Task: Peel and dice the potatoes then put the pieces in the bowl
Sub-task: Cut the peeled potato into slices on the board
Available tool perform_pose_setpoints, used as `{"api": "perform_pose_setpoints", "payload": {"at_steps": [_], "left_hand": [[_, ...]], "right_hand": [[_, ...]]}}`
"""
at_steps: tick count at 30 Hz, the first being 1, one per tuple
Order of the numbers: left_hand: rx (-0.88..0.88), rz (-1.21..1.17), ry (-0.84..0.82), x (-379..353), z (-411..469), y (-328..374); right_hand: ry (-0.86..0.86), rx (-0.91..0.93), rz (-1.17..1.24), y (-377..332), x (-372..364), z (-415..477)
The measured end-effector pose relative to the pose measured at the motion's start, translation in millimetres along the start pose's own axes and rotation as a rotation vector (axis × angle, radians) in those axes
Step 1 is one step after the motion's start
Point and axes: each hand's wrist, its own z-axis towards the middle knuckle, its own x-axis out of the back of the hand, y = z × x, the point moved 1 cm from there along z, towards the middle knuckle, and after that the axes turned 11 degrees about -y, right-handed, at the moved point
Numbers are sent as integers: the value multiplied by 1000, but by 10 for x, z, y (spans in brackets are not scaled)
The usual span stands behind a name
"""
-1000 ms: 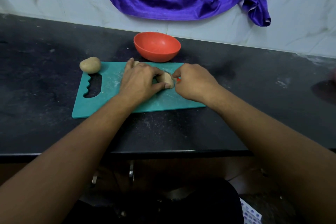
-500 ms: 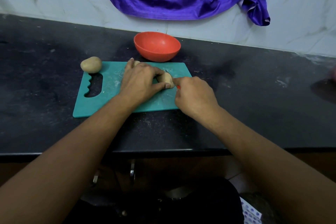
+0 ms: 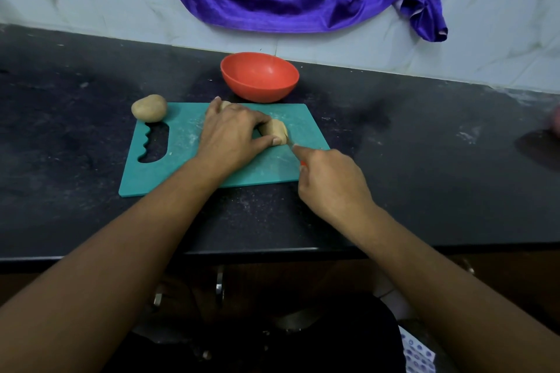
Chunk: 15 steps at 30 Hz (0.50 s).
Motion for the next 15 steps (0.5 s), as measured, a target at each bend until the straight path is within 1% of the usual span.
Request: {"api": "perform_pose_setpoints", "payload": {"at_steps": [5, 8, 11, 15], "left_hand": [[-1, 8, -1, -20, 41, -36], [4, 6, -2, -23, 37, -42], [3, -5, 7, -6, 32, -25], [2, -7, 5, -11, 30, -32]], "right_hand": [[10, 20, -20, 50, -6, -4], [-30, -17, 65, 99, 110, 54], [-35, -46, 159, 138, 276, 131], [-20, -54, 155, 115, 397, 212]]}}
